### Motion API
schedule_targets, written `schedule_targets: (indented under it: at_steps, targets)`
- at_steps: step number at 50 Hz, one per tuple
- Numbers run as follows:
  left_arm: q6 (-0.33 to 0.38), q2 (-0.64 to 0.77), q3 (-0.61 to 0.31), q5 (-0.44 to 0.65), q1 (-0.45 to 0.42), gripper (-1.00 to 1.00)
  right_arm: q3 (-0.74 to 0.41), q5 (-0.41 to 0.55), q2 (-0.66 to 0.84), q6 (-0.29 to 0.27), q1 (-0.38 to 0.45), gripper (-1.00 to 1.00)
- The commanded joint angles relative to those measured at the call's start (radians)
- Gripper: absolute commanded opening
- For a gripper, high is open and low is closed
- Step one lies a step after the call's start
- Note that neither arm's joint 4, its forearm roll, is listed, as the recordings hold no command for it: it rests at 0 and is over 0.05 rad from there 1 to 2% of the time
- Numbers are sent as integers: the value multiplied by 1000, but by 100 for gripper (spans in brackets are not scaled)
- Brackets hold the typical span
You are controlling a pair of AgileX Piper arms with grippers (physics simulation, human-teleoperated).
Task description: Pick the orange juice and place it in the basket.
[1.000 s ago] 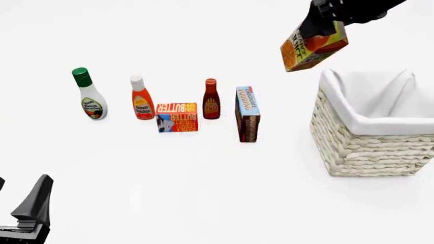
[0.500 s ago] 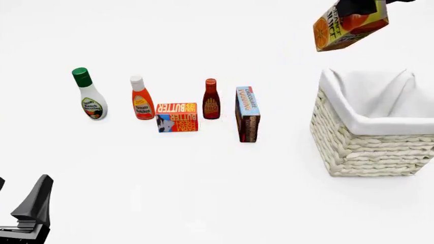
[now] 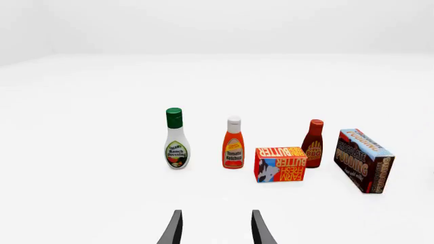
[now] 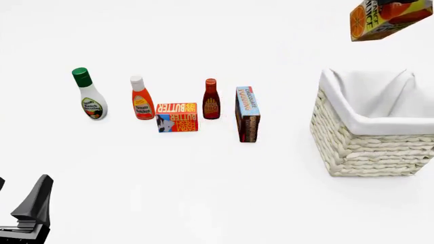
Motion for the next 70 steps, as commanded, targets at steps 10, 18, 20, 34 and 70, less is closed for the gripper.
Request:
schedule_targets:
  at_steps: [10, 18, 20, 34, 70]
  targets:
    - [0, 0, 1, -1, 1, 100, 41, 2, -36, 33, -96, -100]
    - [0, 0, 1, -1, 1, 100, 59, 2, -40, 33, -129, -100]
    - [0, 0, 1, -1, 1, 100, 69, 2, -39, 35, -135, -100]
    - [0, 0, 1, -1, 1, 100, 92, 2, -32, 42, -170, -100]
    - [0, 0, 1, -1, 1, 100, 135, 2, 27, 70, -222, -100]
